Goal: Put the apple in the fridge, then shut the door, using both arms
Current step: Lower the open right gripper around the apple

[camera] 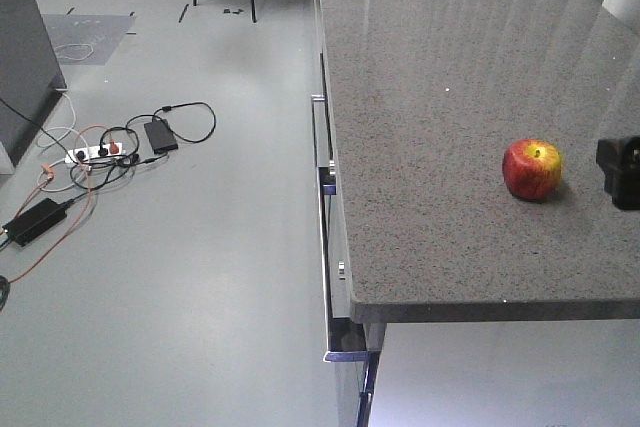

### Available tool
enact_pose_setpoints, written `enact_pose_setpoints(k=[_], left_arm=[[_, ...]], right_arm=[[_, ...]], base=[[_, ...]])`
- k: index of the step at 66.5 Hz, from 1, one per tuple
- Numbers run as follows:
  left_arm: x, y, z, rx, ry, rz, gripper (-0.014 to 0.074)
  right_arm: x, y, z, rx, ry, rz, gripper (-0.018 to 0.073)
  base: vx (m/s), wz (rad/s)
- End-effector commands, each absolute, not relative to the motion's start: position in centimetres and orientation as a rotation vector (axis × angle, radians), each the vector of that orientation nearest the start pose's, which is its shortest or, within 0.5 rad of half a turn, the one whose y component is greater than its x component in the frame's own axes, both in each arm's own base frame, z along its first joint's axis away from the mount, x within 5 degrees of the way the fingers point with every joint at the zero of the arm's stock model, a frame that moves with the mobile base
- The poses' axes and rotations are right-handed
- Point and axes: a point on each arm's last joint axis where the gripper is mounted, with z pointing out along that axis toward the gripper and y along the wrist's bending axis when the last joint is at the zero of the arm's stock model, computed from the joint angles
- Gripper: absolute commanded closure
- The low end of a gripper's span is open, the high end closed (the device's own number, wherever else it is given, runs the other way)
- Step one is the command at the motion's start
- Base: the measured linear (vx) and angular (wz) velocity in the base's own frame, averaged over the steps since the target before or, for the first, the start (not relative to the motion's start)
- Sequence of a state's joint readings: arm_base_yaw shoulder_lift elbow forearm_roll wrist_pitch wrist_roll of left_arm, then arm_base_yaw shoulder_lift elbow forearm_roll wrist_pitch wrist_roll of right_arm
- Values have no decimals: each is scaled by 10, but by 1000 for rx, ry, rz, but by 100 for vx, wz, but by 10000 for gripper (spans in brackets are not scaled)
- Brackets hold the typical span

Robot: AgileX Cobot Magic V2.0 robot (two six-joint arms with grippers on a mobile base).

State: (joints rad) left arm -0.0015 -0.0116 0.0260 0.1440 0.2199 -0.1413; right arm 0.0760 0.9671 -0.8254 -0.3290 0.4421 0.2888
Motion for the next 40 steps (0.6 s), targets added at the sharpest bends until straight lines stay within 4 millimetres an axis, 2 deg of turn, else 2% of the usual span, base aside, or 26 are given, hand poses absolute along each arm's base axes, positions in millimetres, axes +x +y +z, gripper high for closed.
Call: enact_pose_setpoints(k=[1, 19, 40], left_arm=[[56, 2, 186, -21, 1649, 9, 602], [56, 2, 186, -21, 1649, 9, 602], [56, 2, 186, -21, 1649, 9, 602]], right_arm=[[217, 5, 368, -7, 1961, -88, -138], [262, 10, 374, 25, 2004, -40, -120], [322, 13, 360, 26, 2102, -58, -108]], base=[[0, 0], [0, 0], [0, 0]])
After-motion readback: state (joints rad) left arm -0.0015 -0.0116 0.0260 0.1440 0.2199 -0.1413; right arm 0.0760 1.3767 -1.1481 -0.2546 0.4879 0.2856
